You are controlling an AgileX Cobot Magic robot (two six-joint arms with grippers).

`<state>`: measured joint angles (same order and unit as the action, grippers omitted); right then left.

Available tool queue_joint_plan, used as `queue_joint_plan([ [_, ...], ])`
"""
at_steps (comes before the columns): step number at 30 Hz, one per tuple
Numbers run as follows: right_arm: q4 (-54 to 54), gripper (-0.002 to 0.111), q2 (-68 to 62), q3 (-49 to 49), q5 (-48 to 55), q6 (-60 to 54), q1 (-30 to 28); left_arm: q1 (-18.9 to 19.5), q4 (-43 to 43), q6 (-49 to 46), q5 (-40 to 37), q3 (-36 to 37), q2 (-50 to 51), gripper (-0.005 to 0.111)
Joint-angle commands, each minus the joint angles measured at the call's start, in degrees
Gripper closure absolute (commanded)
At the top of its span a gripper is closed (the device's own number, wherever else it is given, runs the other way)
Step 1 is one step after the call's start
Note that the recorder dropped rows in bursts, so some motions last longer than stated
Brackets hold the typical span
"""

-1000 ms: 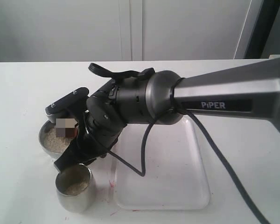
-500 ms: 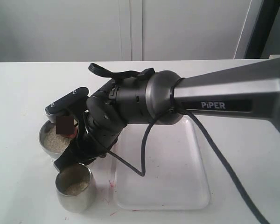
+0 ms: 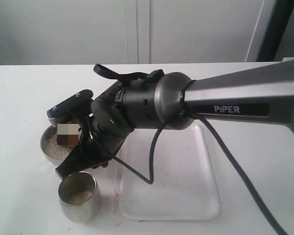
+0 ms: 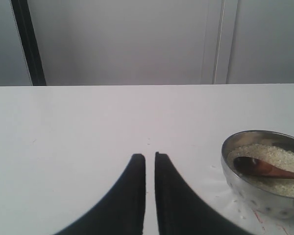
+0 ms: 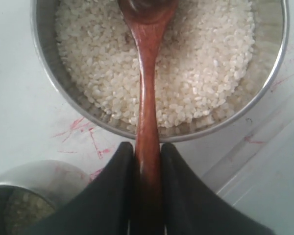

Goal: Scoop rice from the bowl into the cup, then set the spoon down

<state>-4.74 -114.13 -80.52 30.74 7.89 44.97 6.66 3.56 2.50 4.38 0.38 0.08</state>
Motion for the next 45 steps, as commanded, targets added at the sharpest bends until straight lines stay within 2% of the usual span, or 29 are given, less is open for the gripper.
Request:
queue_joint_plan([
  [1,-0.3,0.105,1.6,-0.3,-0.3,-0.1,-0.4,-0.3,0.3,0.3,0.3,-0.4,-0.1,0.092],
  [8,-0.8,0.108,4.9,-0.3,2.0,-0.1,-0.4,-0.3,0.3,0.3,0.3,-0.4,-0.1,0.092],
  [15,-7.5,0.108,10.3,-0.3,11.7,-0.1,-0.3,-0.3,0.3,0.3,0.3,-0.4,-0.1,0.092],
  [20,-8.3,0.108,15.2,-0.3,15.8,-0.2,-0.3,-0.3,0.3,0.3,0.3,-0.4,-0.1,0.092],
  [26,-13.2,0.108,20.1,-0.3,21.7,-0.6,3.1,-0.3,0.3,0.3,0.3,-0.4,-0.1,0.092],
  [30,-19.4,0.108,20.7,-0.3,24.0,0.3,7.2,-0.3,0.3,0.3,0.3,-0.4,-0.1,0.092],
  [36,-32.6,0.108,18.4,-0.3,25.6,7.5,12.3,-0.3,0.3,0.3,0.3,-0.4,-0.1,0.092],
  [40,-41.8,0.108,13.8,-0.3,28.5,9.3,13.5,-0.3,0.3,0.3,0.3,-0.4,-0.1,0.092],
  [45,-48.2,0.108,7.1,-0.3,29.2,9.3,13.5,-0.3,0.3,0.3,0.3,-0.4,-0.1,0.092],
])
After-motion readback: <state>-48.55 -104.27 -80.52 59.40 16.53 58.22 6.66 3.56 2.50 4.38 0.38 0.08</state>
